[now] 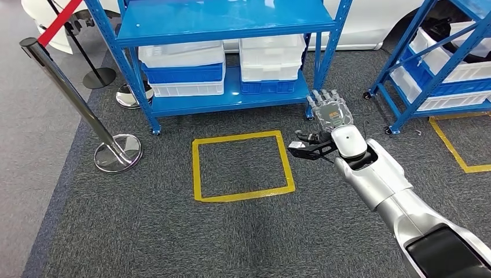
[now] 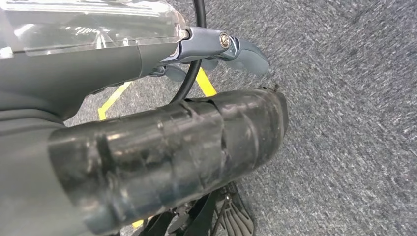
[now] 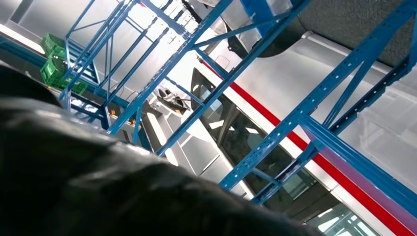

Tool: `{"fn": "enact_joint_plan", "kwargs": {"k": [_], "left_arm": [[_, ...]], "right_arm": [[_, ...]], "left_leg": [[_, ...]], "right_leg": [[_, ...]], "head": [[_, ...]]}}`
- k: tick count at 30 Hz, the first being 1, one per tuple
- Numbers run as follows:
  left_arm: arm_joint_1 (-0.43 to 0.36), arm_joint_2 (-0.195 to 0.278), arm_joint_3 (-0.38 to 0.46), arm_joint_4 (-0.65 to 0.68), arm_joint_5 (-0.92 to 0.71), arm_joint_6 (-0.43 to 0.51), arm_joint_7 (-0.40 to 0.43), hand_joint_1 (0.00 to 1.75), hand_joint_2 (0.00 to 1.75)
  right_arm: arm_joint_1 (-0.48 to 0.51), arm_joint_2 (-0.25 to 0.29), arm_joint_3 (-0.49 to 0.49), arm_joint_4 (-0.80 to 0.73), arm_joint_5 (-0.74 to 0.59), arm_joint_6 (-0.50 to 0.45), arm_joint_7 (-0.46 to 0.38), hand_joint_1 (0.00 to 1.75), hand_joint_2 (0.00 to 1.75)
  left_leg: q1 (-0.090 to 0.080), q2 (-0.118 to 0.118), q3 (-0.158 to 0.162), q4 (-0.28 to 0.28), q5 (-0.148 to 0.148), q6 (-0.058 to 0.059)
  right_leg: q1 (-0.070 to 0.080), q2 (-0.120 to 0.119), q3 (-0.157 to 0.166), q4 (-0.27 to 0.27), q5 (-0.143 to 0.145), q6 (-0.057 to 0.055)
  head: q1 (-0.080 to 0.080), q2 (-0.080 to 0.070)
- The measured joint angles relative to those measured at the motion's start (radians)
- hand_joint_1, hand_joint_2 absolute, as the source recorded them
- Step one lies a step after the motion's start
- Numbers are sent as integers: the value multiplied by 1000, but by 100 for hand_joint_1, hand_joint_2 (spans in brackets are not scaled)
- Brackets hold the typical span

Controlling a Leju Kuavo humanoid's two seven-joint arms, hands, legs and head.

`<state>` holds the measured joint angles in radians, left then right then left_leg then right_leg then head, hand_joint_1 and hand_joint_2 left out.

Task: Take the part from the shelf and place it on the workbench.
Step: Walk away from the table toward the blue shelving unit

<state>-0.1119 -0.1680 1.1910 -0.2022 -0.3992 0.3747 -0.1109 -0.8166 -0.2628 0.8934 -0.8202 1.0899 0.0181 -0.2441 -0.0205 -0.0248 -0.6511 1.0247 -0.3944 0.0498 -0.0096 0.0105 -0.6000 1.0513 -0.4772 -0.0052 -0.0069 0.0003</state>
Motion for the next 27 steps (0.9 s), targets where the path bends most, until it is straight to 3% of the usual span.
{"fn": "enact_joint_plan", "kwargs": {"k": [5, 8, 9, 12, 13, 14, 16, 18, 21, 23, 25, 27], "left_arm": [[-1, 1, 0, 0, -2, 4, -11, 0, 0], [0, 1, 0, 0, -2, 4, -12, 0, 0], [0, 1, 0, 0, -2, 4, -12, 0, 0], [0, 2, 0, 0, -2, 4, -11, 0, 0], [0, 2, 0, 0, -2, 4, -11, 0, 0], [0, 2, 0, 0, -2, 4, -10, 0, 0], [1, 1, 1, 0, -2, 4, -9, 0, 0], [1, 0, 1, 0, -2, 5, -8, 0, 0], [1, 0, 1, 0, -2, 5, -7, 0, 0], [2, -1, 1, 0, -3, 5, -6, 0, 0], [1, -1, 1, 0, -5, 6, -5, 0, 0], [0, -1, 1, 0, -6, 6, -5, 0, 0]], "right_arm": [[0, 0, 1, 0, -1, 0, -5, 0, 0], [-2, 0, 2, 1, -4, 1, -7, 0, 0], [-5, 0, 3, 1, -4, 1, -8, 0, 0], [-6, 0, 4, 3, -6, 3, -10, 0, 0], [-3, 0, 4, 4, -7, 3, -11, 0, 0], [-2, 0, 5, 5, -8, 3, -12, 0, 0], [-2, 0, 5, 5, -9, 3, -14, 0, 0], [-3, -1, 5, 6, -9, 4, -16, 0, 0], [-3, -1, 6, 7, -10, 6, -16, 0, 0], [-4, 0, 6, 7, -10, 6, -16, 0, 0], [-8, 0, 6, 7, -11, 7, -16, 0, 0], [-10, 0, 6, 8, -11, 9, -16, 0, 0]], "left_leg": [[-3, 0, 4, -8, -9, 10], [2, -1, 39, -38, -14, 25], [3, 0, 50, -42, -14, 28], [3, 3, 58, -38, -18, 28], [4, 3, 59, -35, -22, 26], [4, 3, 61, -30, -26, 22], [7, 3, 67, -17, -41, 13], [9, 2, 68, -4, -54, 2], [8, 1, 68, 4, -62, -16], [10, 5, 63, 26, -71, -24], [14, 11, 20, 111, -106, -34], [20, 15, -55, 235, -156, -42]], "right_leg": [[-3, 0, 9, -3, 7, 6], [-3, -2, 8, 26, 4, 16], [-3, -3, -8, 60, -17, 17], [-6, -4, -106, 223, -100, 24], [-9, -5, -128, 250, -103, 27], [-12, -5, -131, 239, -85, 30], [-19, -6, -89, 126, -8, 35], [-14, -5, -51, 29, 27, 28], [-6, -5, -38, 9, 31, 0], [-10, -6, -24, 0, 35, -11], [-11, -8, -10, -10, 32, -19], [-10, -10, -3, -12, 26, -25]], "head": [[0, 0], [1, 0], [1, 0], [1, 0], [1, 0], [1, 0], [1, 0], [2, 0], [1, 0], [1, 0], [1, 0], [1, 0]]}}
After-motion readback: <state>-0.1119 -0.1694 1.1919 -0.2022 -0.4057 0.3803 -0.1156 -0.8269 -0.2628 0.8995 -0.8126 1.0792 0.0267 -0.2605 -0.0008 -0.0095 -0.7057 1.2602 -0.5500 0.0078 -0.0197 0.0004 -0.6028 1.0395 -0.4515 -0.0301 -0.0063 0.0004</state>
